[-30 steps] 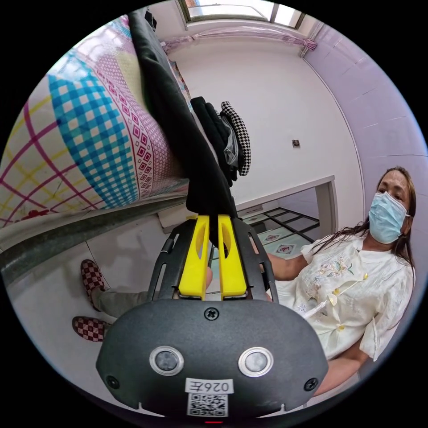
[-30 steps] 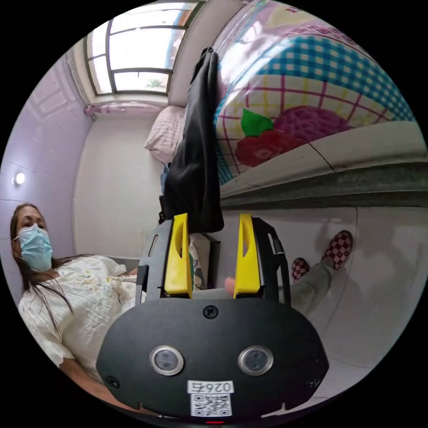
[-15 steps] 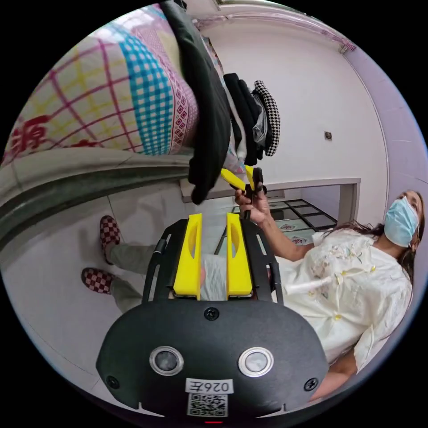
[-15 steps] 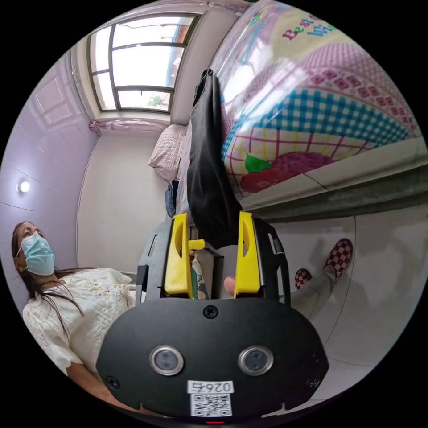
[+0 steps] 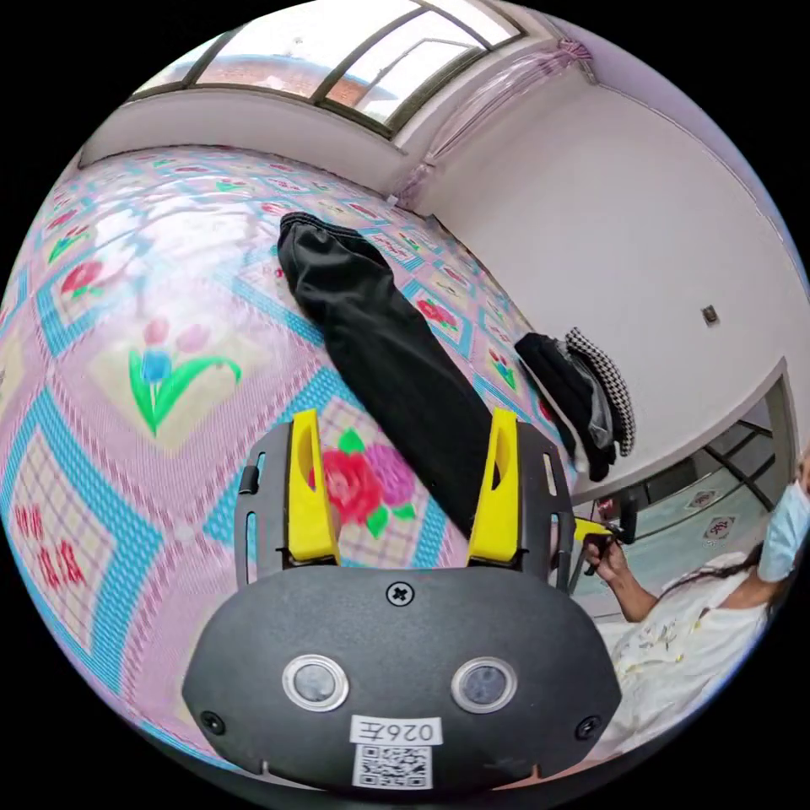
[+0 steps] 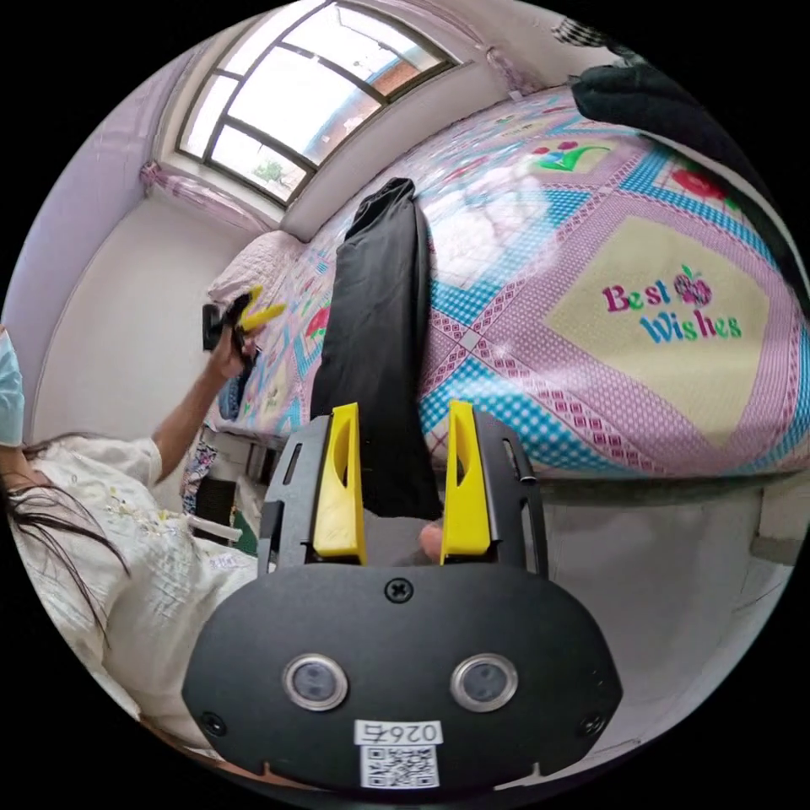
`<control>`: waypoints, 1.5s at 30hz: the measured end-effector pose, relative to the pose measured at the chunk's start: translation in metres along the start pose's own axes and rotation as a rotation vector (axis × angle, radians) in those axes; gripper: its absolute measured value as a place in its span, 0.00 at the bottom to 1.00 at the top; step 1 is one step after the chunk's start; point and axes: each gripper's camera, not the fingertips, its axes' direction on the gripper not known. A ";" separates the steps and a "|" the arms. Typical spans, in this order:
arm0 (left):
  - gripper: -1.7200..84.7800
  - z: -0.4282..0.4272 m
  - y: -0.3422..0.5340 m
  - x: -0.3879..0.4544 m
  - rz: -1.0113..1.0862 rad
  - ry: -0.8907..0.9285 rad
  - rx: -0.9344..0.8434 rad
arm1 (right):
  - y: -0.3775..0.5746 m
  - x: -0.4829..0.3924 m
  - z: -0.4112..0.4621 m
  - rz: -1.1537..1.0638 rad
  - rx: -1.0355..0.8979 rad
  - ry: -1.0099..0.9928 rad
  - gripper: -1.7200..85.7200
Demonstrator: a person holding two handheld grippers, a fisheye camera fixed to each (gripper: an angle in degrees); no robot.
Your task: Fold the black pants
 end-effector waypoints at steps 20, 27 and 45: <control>0.03 0.186 -0.246 -0.088 -0.158 -0.177 -0.240 | -0.016 -0.103 0.133 -0.082 -0.236 0.329 0.01; 0.06 0.130 -0.190 -0.105 -0.029 -0.116 -0.229 | -0.017 -0.091 0.119 -0.100 -0.470 0.329 0.02; 0.36 0.111 -0.303 -0.223 -0.099 0.150 -0.088 | -0.422 -0.134 0.280 -0.420 -0.082 -0.063 0.17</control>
